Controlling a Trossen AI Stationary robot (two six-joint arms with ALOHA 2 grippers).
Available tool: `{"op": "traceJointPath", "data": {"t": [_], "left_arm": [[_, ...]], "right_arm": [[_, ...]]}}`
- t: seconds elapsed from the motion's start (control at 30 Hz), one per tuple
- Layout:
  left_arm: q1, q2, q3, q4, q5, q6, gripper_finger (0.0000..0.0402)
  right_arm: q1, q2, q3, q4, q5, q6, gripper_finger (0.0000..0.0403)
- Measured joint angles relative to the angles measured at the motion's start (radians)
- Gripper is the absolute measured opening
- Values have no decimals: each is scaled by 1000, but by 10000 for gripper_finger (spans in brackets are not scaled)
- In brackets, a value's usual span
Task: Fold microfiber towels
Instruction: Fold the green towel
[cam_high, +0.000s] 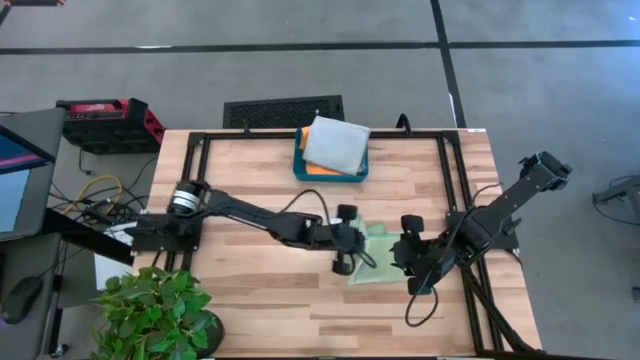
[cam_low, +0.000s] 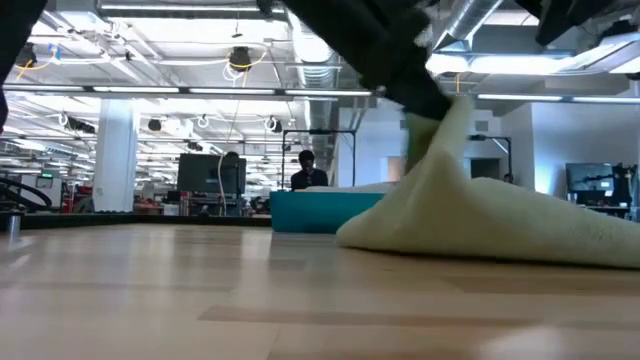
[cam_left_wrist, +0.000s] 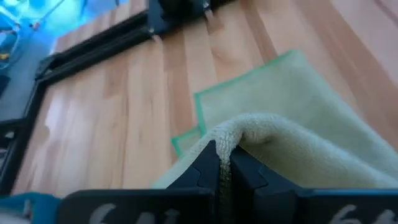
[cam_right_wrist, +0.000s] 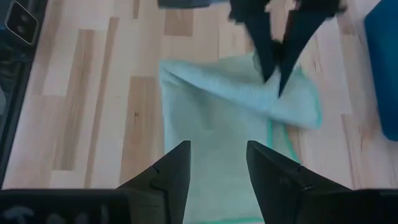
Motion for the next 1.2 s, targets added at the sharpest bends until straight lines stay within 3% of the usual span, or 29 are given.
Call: {"op": "traceJointPath", "data": {"t": [0.27, 0.53, 0.83, 1.2], "left_arm": [[3, 209, 258, -115, -1, 80, 0], [3, 330, 449, -177, 58, 118, 0], [1, 334, 467, -213, 64, 108, 23], [0, 334, 467, -169, 64, 83, 138]], "right_arm": [[2, 0, 0, -23, 0, 2, 180], [5, 0, 0, -38, 0, 8, 177], [5, 0, 0, -41, -1, 15, 175], [5, 0, 0, -42, -1, 15, 176]]}}
